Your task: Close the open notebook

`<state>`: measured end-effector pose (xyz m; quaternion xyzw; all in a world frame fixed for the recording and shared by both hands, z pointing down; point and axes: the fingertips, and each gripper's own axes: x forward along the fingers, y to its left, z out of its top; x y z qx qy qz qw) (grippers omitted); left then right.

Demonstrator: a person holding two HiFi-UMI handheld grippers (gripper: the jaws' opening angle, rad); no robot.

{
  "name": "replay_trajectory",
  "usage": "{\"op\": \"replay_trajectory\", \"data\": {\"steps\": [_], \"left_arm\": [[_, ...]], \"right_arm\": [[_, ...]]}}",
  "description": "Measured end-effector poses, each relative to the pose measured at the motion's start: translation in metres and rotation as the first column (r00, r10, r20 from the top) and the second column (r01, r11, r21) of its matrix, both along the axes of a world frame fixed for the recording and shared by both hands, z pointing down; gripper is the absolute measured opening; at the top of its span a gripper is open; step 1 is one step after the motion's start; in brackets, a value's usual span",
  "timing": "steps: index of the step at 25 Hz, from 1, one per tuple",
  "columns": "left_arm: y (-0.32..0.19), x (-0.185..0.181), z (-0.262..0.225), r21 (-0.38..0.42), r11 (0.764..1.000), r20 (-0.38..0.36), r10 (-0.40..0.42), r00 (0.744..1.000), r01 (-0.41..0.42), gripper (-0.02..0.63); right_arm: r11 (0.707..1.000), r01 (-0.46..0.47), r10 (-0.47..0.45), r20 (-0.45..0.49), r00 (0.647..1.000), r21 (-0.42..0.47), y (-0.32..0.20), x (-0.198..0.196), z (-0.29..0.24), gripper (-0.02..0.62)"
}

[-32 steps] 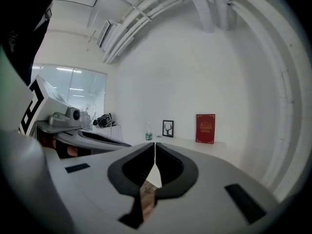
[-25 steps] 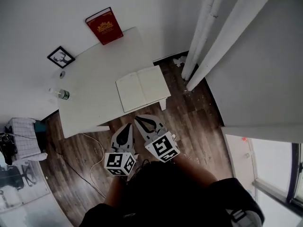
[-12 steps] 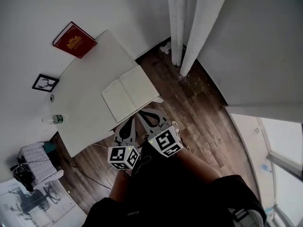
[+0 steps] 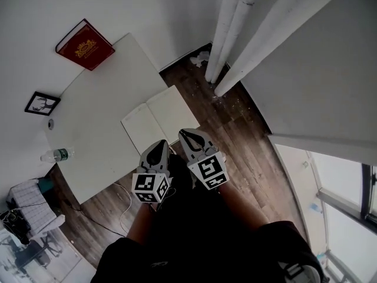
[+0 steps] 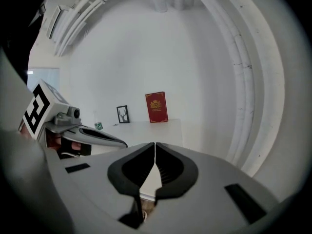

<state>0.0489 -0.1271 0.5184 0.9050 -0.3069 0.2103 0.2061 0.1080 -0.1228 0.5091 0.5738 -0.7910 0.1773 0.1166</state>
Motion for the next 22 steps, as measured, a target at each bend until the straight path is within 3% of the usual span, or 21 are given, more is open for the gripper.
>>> {"op": "replay_trajectory", "data": {"steps": [6,11,16,18,19,22], "left_arm": [[-0.026,0.011,0.021,-0.025,1.0,-0.003,0.015,1.0,-0.015,0.003],[-0.046,0.006,0.049,-0.067,0.998,0.05,0.003,0.999,0.0,0.003],[-0.076,0.012,0.056,-0.079,0.997,0.031,0.003,1.0,0.0,0.003],[-0.079,0.015,0.057,-0.086,0.996,0.022,0.013,1.0,-0.011,0.003],[-0.08,0.016,0.059,-0.091,0.996,0.019,0.02,1.0,-0.018,0.003],[-0.08,0.016,0.064,-0.107,0.994,0.011,0.034,0.999,-0.033,0.003]], "right_arm": [[0.995,0.055,-0.06,-0.05,0.997,-0.085,-0.052,0.033,0.026,0.025],[0.965,0.129,-0.157,-0.107,0.982,-0.23,-0.097,0.043,0.063,0.025],[0.919,0.175,-0.21,-0.061,0.976,-0.353,-0.136,0.047,0.096,0.037],[0.903,0.18,-0.215,-0.048,0.975,-0.391,-0.149,0.052,0.108,0.134],[0.896,0.179,-0.209,-0.031,0.977,-0.408,-0.156,0.056,0.114,0.137],[0.865,0.197,-0.179,0.082,0.98,-0.462,-0.171,0.065,0.133,0.138]]}}
